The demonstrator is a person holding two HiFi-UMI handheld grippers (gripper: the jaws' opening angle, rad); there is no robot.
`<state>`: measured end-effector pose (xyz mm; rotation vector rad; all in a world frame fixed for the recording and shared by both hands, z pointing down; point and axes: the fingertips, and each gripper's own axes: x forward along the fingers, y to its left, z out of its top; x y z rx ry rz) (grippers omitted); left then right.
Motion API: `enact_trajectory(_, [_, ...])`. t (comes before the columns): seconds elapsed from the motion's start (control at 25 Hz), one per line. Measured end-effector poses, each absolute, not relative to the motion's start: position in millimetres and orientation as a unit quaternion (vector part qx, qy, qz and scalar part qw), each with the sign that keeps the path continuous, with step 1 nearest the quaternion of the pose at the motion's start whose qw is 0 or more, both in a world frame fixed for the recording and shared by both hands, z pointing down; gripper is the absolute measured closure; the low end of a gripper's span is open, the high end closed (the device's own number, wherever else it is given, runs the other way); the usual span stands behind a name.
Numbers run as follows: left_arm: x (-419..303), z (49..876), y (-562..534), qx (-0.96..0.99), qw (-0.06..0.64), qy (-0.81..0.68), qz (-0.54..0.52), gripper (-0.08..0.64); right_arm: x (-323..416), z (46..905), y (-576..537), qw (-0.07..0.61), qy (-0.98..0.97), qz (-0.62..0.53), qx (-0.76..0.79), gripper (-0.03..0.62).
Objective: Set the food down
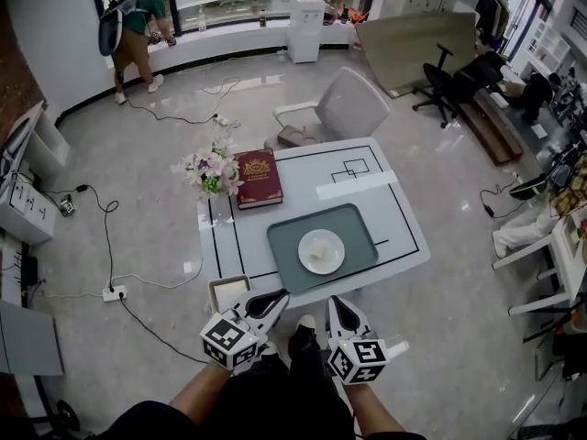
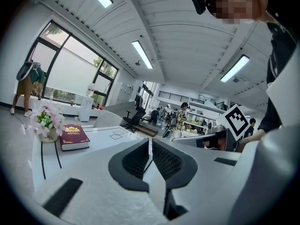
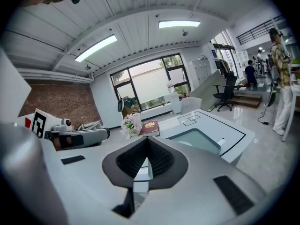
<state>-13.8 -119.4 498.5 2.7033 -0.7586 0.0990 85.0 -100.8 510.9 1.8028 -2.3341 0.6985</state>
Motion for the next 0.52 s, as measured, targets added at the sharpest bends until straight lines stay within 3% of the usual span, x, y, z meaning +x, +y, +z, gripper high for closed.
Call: enact_trajectory(0.52, [-18.8,490.7,-110.8,0.949,0.165,-0.267,0.019,0.534,75.8,502.5,-90.1,0.060,-0.777,0.217,0.588,0.584])
